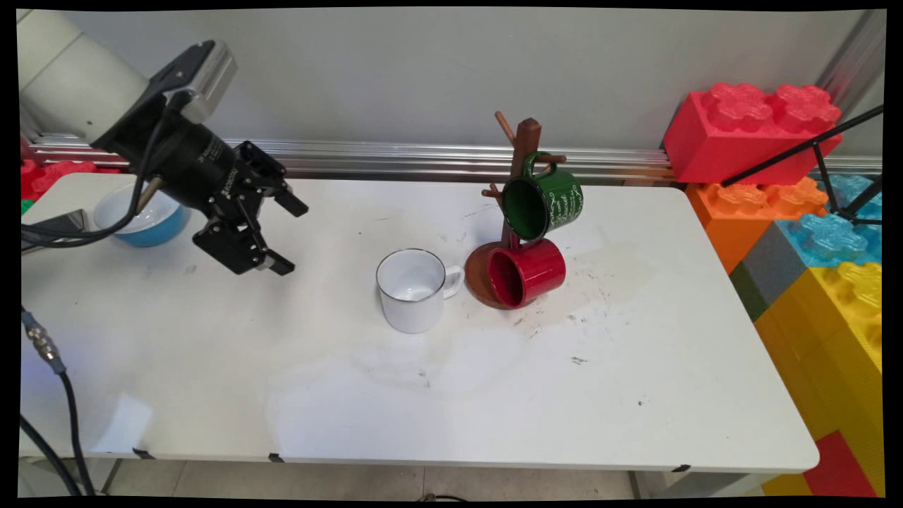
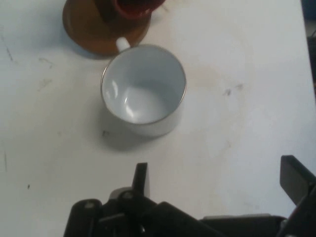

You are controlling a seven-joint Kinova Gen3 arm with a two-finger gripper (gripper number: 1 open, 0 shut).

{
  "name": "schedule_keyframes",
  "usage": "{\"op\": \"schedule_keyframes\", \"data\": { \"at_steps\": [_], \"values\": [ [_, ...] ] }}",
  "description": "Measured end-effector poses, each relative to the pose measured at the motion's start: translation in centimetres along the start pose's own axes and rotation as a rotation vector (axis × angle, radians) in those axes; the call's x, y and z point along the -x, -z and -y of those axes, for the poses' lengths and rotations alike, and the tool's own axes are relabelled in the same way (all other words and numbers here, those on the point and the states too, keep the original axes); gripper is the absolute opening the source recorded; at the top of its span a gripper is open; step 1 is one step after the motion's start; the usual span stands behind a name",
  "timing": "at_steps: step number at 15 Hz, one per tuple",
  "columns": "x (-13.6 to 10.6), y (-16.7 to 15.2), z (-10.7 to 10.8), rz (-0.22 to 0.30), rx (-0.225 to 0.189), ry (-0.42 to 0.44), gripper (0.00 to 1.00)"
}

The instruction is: Pick up the green mug from the rack

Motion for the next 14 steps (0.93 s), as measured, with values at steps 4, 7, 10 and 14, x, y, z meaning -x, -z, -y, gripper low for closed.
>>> {"op": "schedule_keyframes", "data": {
  "at_steps": [4,7,10,14],
  "values": [
    [3.0,-0.3,0.3,0.040,0.000,0.004,1.00],
    [5.5,-0.8,0.5,0.066,0.017,0.004,1.00],
    [7.1,-1.3,0.6,0.080,0.029,0.004,1.00],
    [8.9,-2.4,0.7,0.092,0.045,0.003,1.00]
  ]
}}
